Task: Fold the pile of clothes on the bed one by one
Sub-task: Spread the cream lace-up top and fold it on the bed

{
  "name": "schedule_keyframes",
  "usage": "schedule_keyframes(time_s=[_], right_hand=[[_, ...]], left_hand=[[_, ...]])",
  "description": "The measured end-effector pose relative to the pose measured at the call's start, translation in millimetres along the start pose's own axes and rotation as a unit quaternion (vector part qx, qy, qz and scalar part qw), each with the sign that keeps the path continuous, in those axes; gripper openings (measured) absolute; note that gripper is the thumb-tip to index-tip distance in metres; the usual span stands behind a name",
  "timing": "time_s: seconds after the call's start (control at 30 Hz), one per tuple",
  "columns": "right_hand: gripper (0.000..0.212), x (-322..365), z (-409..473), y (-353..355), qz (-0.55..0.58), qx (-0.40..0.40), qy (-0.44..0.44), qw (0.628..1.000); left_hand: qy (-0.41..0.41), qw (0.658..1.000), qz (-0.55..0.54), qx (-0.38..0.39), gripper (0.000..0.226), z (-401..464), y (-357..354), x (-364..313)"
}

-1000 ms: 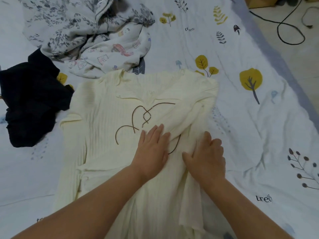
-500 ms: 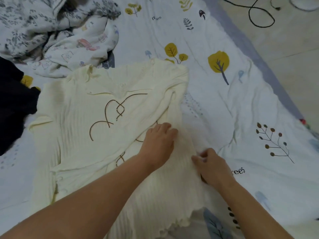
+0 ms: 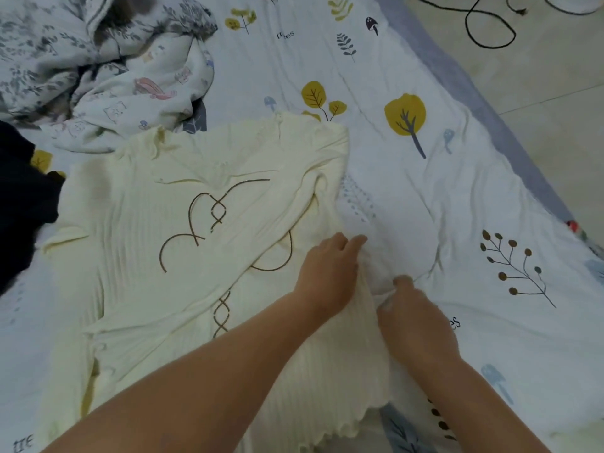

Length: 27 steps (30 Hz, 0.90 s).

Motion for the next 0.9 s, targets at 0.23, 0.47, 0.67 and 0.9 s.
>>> schedule_keyframes(time_s=[0.23, 0.47, 0.67, 0.9], right_hand=[[0.06, 52, 10, -54, -0.026, -0.204, 0.222, 0.953], [0.061, 52, 23, -82, -0.123, -0.182, 0.249, 0.943], [0.043, 87, -13, -63, -0.003, -0.227, 0.326, 0.918], [0.03, 150, -71, -94, -0.002, -0.134, 0.47, 0.872]], left_hand=[[0.147, 0.971, 0.187, -0.035, 0.059, -69, 3, 46], [0.184, 0.971, 0.13, 0.079, 0.077, -89, 0, 61], [0.19, 0.971, 0.042, -0.137, 0.032, -118, 62, 72], [0.392, 0.915, 0.082, -0.051, 0.032, -219, 123, 135]])
Point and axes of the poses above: each hand's wrist, its own z-axis towards the middle knuckle, its own y-axis out of the back of the hand, x = y × z, the point moved 2 cm from there along z, towards the middle knuckle, and after that the axes turned 15 degrees about -y, right-handed, at the moved point
